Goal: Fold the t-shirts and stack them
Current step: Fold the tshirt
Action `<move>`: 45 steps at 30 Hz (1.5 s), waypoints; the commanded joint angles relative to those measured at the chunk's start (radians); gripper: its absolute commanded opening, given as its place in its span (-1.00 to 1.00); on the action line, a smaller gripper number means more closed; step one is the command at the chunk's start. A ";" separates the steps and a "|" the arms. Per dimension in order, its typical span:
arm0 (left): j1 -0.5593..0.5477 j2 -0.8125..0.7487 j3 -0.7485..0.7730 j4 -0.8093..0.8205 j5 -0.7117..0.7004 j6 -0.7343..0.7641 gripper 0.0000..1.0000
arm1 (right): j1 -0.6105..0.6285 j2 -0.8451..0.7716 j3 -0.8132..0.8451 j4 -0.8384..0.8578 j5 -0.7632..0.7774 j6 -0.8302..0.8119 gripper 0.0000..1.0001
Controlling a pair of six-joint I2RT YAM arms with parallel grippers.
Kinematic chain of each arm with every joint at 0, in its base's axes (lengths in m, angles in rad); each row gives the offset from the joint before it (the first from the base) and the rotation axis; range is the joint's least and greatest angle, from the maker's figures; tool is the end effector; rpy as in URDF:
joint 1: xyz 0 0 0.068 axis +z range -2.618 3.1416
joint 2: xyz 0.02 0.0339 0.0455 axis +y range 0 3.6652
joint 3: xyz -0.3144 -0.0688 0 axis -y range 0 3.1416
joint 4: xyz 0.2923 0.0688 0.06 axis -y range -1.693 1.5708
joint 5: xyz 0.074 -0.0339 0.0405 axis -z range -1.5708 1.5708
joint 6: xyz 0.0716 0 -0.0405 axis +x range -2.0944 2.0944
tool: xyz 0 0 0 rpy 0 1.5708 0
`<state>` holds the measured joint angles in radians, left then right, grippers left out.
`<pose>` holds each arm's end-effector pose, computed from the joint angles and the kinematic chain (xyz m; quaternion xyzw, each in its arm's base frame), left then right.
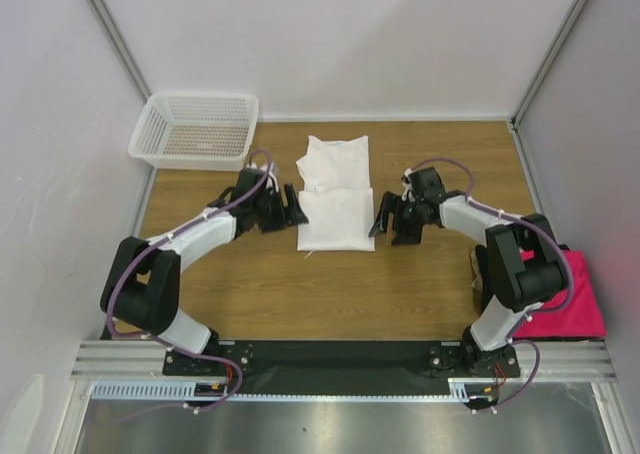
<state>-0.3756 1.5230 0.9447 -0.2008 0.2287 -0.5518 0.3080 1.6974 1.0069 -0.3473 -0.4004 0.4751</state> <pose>0.3520 -0.1563 0.2170 -0.0368 0.9170 -0.2655 0.2955 0.3673 0.1461 0.1649 0.0267 0.9465 0.2758 0.1653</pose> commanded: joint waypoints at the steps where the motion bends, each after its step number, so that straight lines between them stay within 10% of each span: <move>1: -0.019 -0.066 -0.093 0.015 -0.003 -0.077 0.53 | 0.029 -0.081 -0.053 0.039 -0.008 0.063 0.57; 30: -0.052 0.035 -0.308 0.230 -0.038 -0.217 0.01 | 0.089 -0.022 -0.200 0.217 0.020 0.091 0.01; 45: -0.052 0.095 -0.300 0.236 -0.035 -0.194 -0.99 | 0.089 0.022 -0.198 0.228 0.018 0.105 -0.86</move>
<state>-0.4236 1.5913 0.6556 0.0753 0.2161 -0.7761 0.3912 1.6958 0.8196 -0.1093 -0.4046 0.5804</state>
